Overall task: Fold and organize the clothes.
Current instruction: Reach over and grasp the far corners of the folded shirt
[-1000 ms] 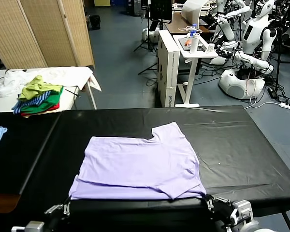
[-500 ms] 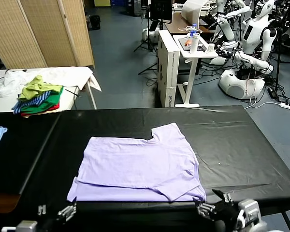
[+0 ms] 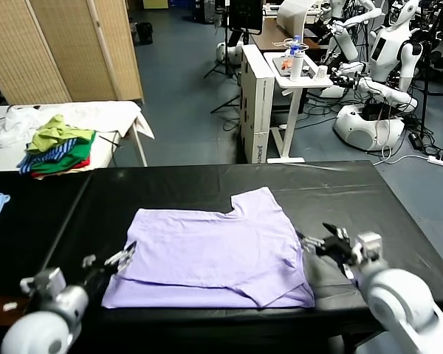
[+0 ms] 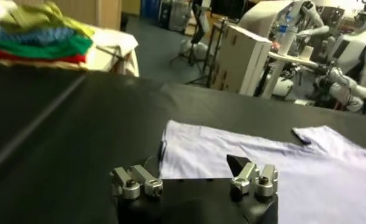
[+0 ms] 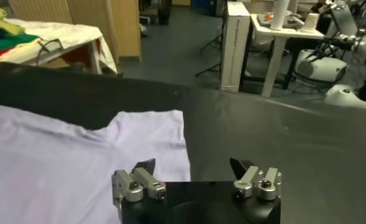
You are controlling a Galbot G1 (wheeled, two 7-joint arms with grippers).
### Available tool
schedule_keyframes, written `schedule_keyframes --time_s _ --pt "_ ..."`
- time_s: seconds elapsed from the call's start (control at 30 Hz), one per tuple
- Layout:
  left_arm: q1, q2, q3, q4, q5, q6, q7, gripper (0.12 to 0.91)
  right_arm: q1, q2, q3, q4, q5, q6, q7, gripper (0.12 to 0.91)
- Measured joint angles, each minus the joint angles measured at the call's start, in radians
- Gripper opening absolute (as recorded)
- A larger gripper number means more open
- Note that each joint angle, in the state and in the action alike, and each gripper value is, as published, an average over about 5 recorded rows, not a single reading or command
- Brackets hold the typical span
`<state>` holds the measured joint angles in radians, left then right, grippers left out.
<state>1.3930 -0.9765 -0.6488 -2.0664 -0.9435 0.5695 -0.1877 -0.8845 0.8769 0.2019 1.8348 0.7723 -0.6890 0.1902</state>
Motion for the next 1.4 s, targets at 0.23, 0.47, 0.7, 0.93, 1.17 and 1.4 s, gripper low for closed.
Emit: schedule_keyframes --time_s 0.23,0.47,0.7,0.93,1.17,1.4 --pt "-0.196 0.054 0.11 0.164 0.014 0.006 0.006 0.907 0.114 0.053 -0.083 -0.134 0.013 -0.001 0.003 0.907" --pt "-0.354 0.049 0.234 0.311 0.062 0.011 0.031 0.907 0.182 0.103 -0.128 -0.231 0.017 -0.002 0.0 0.907" --pt "-0.437 0.051 0.301 0.402 0.071 0.013 0.039 0.907 0.231 0.145 -0.166 -0.293 0.006 -0.004 0.0 0.907" --pt "-0.465 0.054 0.32 0.452 0.083 0.012 0.047 0.907 0.249 0.175 -0.186 -0.333 -0.009 -0.008 0.002 0.898" --pt "-0.48 0.043 0.324 0.491 0.081 0.011 0.049 0.873 0.249 0.184 -0.187 -0.352 -0.012 -0.007 -0.001 0.723" --pt "-0.476 0.043 0.326 0.496 0.086 0.011 0.054 0.624 0.243 0.187 -0.186 -0.359 -0.013 -0.004 -0.004 0.453"
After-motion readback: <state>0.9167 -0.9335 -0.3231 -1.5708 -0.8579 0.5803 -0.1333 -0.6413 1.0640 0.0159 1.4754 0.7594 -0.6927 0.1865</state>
